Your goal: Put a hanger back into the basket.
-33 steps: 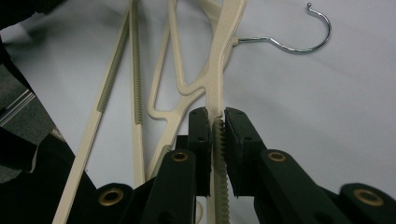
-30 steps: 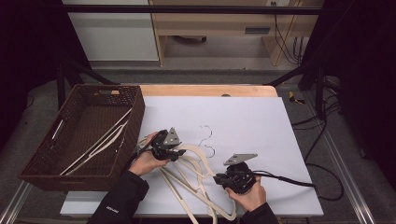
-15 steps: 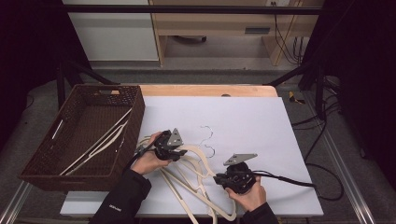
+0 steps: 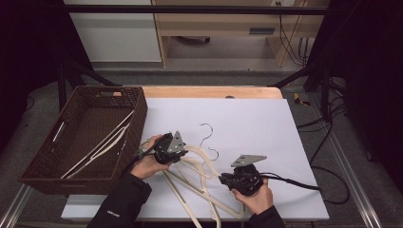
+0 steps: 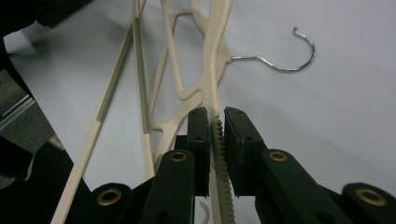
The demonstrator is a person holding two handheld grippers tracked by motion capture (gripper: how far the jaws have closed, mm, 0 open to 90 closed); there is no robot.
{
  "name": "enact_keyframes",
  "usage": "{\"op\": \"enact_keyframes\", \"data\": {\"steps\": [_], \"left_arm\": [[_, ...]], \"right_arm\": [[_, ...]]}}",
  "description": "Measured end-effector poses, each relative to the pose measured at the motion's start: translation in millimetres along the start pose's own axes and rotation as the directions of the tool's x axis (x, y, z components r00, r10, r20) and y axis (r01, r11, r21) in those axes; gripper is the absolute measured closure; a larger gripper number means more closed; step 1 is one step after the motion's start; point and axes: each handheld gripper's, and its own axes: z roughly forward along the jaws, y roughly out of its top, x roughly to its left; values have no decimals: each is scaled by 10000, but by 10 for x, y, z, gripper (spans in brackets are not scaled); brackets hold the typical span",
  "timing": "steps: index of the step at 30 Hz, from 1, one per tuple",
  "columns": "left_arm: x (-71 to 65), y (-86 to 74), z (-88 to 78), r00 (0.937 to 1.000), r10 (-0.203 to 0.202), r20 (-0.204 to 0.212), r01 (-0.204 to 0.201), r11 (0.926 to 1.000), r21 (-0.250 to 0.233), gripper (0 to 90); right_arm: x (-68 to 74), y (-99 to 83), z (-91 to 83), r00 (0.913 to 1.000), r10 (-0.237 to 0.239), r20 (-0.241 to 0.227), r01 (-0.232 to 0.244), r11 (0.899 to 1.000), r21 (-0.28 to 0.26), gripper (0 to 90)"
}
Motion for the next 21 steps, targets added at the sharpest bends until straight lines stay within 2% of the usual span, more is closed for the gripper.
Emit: {"op": "enact_keyframes", "data": {"steps": [2,4,9,12,16,17,21], "left_arm": [[-12,15,-26,9999,81,-90,-82,10000,-58,714],[-32,46,-62,9993,301,-206,-302,9995,-57,735],[-55,82,-86,9987,435,-265,-434,9990,54,755],[-78,146,-133,9962,722,-487,-721,9974,53,758],[-87,171,-184,9949,754,-662,-759,9971,-42,762],[-76,180,-211,9933,938,-679,-929,9955,158,763],[-117,202,-240,9941,771,-757,-763,9970,134,768]], "right_arm": [[-4,3,-17,10000,-8,66,8,10000,-15,790],[-24,23,-68,9998,8,206,-1,9994,-335,760],[-47,37,-102,9990,-129,435,152,9984,-547,709],[-75,46,-113,9969,-364,690,412,9967,-693,676],[-104,68,-150,9962,-451,738,524,9937,-992,626],[-106,75,-156,9967,-382,723,456,9935,-1041,614],[-135,96,-218,9960,-500,740,600,9883,-1400,552]]}}
